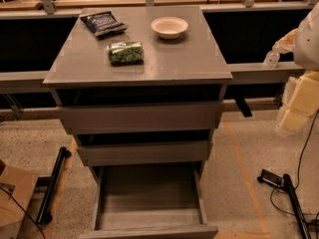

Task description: Place green can into bottom drawer

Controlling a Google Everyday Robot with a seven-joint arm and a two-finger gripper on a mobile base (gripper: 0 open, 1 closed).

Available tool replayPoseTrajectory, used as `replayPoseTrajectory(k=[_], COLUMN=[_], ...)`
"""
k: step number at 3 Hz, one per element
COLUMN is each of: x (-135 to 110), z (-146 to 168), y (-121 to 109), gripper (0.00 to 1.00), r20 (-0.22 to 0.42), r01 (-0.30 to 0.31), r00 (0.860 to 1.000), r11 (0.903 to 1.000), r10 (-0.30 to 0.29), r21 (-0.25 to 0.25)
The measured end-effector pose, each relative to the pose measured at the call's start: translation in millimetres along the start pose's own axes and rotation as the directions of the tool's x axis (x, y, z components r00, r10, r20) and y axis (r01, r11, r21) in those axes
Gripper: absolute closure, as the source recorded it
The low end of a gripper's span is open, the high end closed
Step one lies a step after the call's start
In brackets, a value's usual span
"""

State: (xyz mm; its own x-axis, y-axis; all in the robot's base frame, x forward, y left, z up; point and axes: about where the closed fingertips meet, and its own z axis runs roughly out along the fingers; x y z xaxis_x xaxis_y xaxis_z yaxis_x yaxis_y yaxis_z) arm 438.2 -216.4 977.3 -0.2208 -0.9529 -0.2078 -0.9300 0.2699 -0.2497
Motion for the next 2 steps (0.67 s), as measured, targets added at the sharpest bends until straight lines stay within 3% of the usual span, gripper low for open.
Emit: replayPoseTrajectory(k=[1,2], x=[0,-9], z=[0,2], y=[0,-14], gripper=[0.0,0.0], r20=[0.0,0.05], r01=[0.0,0.016], r00=[1.0,0.999], r11=[1.0,0.9991], r10=[0.0,-0.018], r21=[0.0,0.04])
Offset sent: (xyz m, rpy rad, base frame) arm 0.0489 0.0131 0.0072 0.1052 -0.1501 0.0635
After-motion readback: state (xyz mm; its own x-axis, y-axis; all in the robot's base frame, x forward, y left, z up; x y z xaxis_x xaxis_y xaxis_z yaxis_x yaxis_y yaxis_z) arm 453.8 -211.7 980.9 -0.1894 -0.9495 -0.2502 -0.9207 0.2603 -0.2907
